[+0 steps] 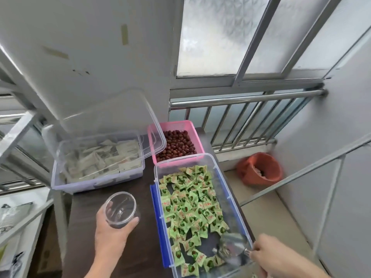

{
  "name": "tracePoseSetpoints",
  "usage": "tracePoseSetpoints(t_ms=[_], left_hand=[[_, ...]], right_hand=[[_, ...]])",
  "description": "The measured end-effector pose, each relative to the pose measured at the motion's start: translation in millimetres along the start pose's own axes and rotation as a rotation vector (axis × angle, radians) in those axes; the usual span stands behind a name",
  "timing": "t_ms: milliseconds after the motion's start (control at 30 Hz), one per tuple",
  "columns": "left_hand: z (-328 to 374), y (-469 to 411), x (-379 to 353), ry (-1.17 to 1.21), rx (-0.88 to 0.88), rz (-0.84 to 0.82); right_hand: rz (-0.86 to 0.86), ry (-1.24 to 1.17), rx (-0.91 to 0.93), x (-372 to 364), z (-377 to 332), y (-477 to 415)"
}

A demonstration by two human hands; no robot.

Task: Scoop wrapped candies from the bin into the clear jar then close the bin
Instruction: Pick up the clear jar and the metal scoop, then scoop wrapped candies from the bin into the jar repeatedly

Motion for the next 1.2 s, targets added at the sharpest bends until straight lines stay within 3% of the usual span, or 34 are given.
tracePoseSetpoints(t_ms=[300, 400, 567, 700, 933, 1067, 1200], left_hand=[[1.7, 16.9, 13.0, 0.088, -0.081, -0.049], [7.5, 34.9, 16.5, 0.051, -0.095, -0.039], [14.9, 53.0, 21.7, -0.073, -0.112, -0.081], [39.3, 58.2, 23.8, -0.133, -0.184, -0.158], [82.6, 75.4, 11.4, -0.353, -0.311, -0.095], [105.9, 65.5, -7.9, -0.497, -0.436, -0.133], [121.0, 59.2, -25.4, -0.579, -0.534, -0.177]], right_hand=[[0.053, -0.386, 0.021, -58.1, -37.3, -53.6], [0.130, -0.573, 0.109, -68.9, -77.5, -92.2], [0.068, -0.875, 0.117, -70.6, -127.8, -143.6], [0.127, -0.881, 0.229, -73.1, -114.1, -158.5], [0.225, -0.802, 0.496, -63.4, -73.6, -143.0], [0.219, -0.796, 0.594, -32.7, -47.7, -109.7], [0.170, -0.644, 0.718, 27.7, -27.7, -61.0]])
Point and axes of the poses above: each hand's wrist, its own y-axis away from the middle knuckle, its own x-axis out of the back of the hand, z = x × y, the point moved 3 cm from there along -y, towards the middle knuckle, and after that the axes turned 3 degrees about y, right-handed, at the moved point
